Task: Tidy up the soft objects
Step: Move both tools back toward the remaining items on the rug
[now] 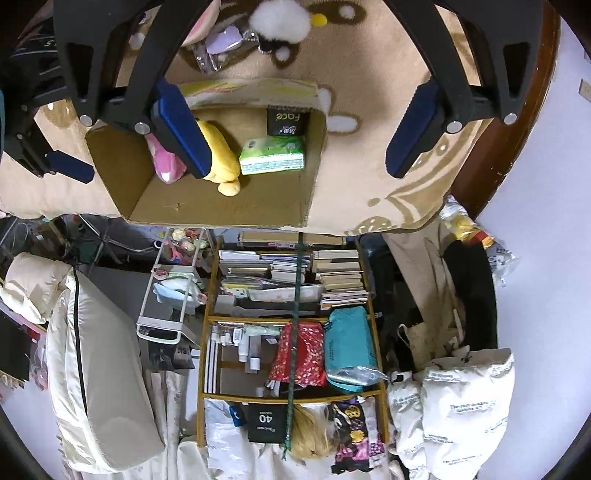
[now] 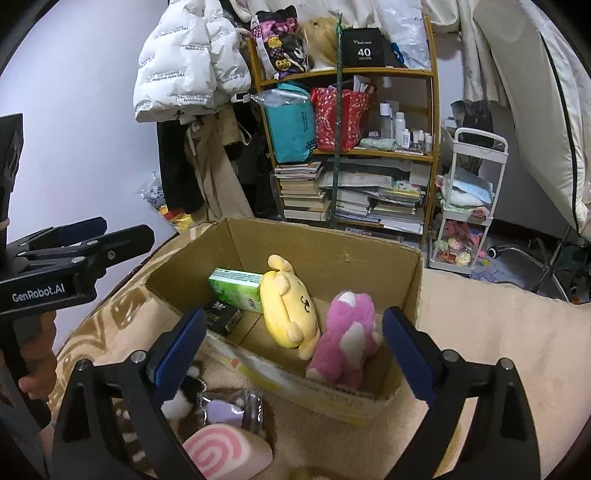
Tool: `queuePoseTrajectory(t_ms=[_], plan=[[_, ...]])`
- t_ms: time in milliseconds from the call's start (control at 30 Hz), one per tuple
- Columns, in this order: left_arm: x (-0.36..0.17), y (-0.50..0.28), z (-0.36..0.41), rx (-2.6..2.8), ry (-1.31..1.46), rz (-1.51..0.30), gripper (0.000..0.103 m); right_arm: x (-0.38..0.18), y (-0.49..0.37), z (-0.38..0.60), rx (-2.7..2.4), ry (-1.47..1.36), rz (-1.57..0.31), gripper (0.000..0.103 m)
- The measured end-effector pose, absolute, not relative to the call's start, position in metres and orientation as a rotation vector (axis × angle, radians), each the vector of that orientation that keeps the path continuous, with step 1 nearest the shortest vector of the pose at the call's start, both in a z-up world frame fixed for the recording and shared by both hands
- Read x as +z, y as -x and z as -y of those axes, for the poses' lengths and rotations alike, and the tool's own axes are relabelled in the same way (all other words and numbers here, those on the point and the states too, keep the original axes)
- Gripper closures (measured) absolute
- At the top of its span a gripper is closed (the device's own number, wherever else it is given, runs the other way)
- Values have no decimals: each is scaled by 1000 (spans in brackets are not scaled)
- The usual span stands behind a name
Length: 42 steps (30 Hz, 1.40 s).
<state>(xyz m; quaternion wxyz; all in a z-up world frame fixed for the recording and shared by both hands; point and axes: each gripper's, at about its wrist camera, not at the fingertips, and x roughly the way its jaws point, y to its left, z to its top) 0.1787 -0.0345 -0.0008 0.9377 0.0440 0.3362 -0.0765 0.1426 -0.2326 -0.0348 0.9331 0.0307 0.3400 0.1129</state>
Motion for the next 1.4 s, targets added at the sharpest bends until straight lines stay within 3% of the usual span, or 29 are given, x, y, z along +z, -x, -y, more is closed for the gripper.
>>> queuePoseTrajectory(t_ms=[867,1400], plan=[[8,-49,13,-110,-139,-741,4,8,-33,246,180,-134,-689,3],[-26,-59,13,-92,-144,-818,4,-15,-39,241,170,-135,-735,3]])
